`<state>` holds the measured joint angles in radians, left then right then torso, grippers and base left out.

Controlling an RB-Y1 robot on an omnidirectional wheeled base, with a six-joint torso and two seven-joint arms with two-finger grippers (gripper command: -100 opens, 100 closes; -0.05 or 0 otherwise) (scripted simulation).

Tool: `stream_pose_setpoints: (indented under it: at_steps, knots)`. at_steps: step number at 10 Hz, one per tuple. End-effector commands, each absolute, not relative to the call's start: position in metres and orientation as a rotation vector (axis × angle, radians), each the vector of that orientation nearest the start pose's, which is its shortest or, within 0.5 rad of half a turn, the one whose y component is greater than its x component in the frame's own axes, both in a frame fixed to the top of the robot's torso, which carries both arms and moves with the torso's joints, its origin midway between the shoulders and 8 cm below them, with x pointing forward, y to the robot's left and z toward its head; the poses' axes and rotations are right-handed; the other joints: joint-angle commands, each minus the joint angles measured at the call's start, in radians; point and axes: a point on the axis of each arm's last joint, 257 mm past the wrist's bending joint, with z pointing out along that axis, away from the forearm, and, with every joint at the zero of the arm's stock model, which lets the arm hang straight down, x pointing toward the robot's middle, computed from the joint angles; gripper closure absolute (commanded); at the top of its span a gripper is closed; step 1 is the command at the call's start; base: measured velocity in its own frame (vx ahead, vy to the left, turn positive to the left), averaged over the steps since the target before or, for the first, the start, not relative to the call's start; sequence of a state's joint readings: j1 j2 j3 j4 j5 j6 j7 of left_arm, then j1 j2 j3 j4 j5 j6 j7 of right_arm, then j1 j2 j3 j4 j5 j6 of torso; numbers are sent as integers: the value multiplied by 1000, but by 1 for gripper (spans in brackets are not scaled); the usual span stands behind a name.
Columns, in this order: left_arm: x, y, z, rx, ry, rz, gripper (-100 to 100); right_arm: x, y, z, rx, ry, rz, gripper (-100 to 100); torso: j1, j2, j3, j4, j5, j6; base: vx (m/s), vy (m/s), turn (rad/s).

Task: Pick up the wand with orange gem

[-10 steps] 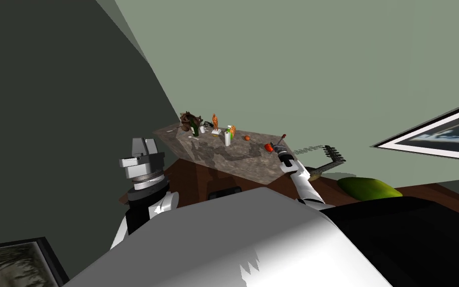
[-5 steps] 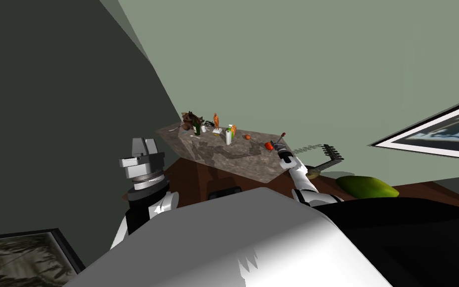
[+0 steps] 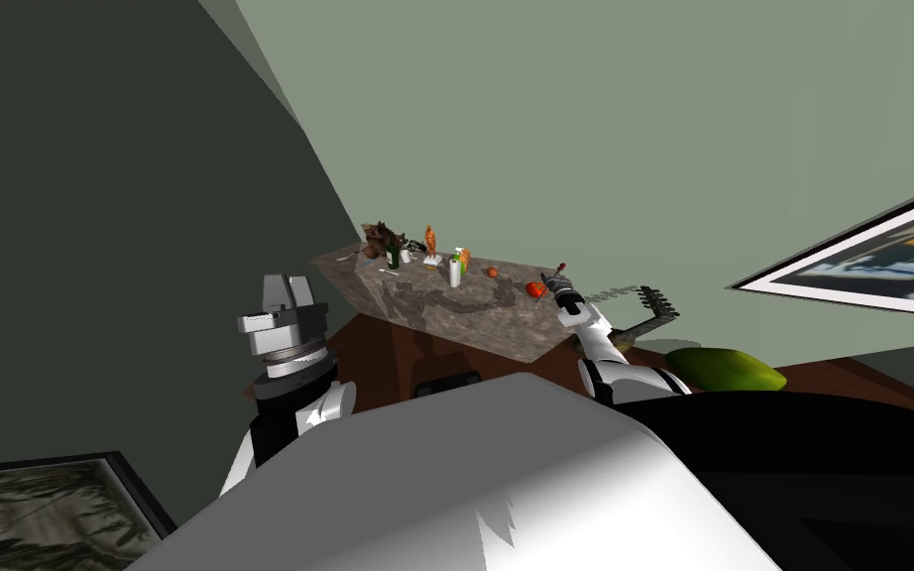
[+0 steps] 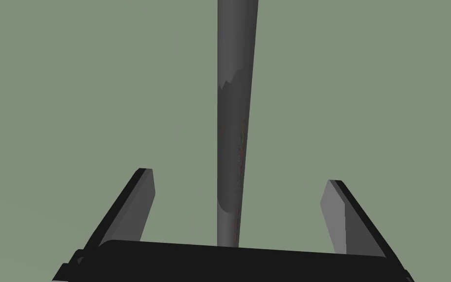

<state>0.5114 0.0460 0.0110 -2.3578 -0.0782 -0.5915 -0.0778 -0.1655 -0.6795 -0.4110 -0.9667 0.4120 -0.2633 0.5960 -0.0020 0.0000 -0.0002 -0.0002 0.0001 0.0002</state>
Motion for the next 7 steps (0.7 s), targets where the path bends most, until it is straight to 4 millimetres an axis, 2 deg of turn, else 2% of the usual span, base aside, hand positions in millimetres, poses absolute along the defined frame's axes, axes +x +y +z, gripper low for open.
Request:
stream_pose_setpoints:
  at_steps: [1,2,3,4,7]
  knots:
    - [312,259,69,-417,599,-1204,0,507,-662,-165,337,1504,-289,-100,0,0,0,0,0,0,-24,2,11]
    - [312,259,69,-417,599,-1204,0,505,-665,-171,347,1515,-292,-100,0,1,0,0,0,0,-6,1,0]
    - [312,259,69,-417,599,-1204,0,506,-664,-168,344,1510,-291,-100,0,0,0,0,0,0,0,0,0]
    - [312,259,69,-417,599,-1204,0,506,-664,-169,343,1511,-291,100,0,-1,0,0,0,0,0,0,0]
    - [312,259,69,-417,599,-1204,0,506,-664,-168,341,1510,-293,100,-1,-1,0,0,-1,0,0,0,0]
